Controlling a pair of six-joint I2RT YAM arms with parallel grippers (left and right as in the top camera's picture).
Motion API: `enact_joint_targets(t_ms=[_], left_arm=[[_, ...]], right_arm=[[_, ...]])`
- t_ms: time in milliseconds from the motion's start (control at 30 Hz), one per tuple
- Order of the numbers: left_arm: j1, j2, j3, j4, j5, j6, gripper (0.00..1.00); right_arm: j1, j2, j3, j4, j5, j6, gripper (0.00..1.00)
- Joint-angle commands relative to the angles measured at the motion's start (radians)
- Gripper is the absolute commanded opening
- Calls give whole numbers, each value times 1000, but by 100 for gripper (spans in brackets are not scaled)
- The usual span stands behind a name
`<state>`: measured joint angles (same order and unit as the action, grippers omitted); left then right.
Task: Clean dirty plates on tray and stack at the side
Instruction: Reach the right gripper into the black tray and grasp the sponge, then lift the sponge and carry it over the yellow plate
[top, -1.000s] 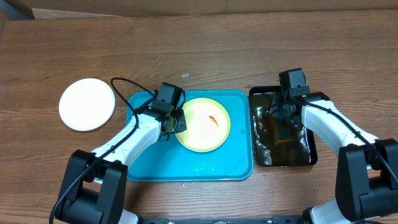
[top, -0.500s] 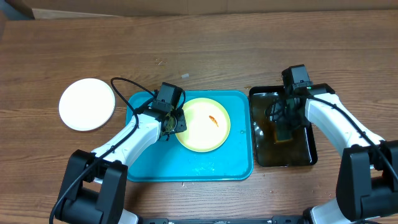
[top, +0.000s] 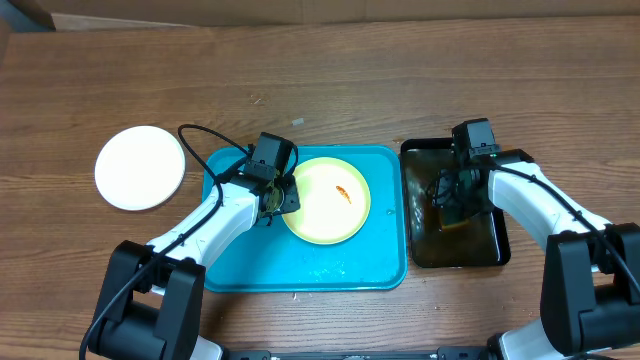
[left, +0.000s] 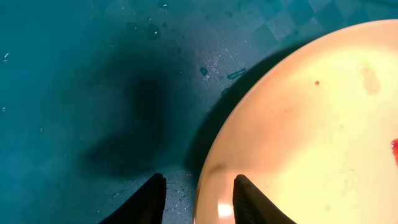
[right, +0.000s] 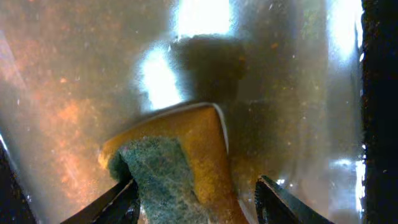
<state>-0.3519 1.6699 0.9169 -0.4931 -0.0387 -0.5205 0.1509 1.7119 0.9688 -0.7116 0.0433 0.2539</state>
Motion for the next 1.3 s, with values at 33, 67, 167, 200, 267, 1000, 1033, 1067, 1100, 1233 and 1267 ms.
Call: enact_joint_targets(t_ms=[33,67,167,200,267,1000,1033,1067,1100,1233,1267], left_arm=[[5,-2,19,1,-5,1,37],[5,-2,19,1,-5,1,38],[5,-2,19,0,-6,1,38],[5,-2,19,0,-6,1,38],[5,-2,19,0,-6,1,38],[5,-2,19,4,-5,1,42],[5,-2,19,4,-5,1,43],[5,-2,19,4,-5,1,43],[5,-2,19,4,-5,1,43],[5,-2,19,4,-5,1,44],[5,-2,19,4,-5,1,45]], right_arm=[[-3,-12,71,-59,-18,-27,61],[-3,-12,86,-72,-19,-33,61],[-3,-12,129,-115,-19,-55,62],[-3,-12,140,-130,-19,-54,63],[-3,-12,147,-152,-19,-54,67],[-2,-11,24,-93,-87,-53,59],[-2,-11,24,-93,-87,-53,56],[-2,-11,24,-93,-87,-53,53],[-2,-11,24,-93,-88,-53,49],[-2,-11,18,-101,-90,-49,40],[-2,-11,18,-105,-90,-49,37]])
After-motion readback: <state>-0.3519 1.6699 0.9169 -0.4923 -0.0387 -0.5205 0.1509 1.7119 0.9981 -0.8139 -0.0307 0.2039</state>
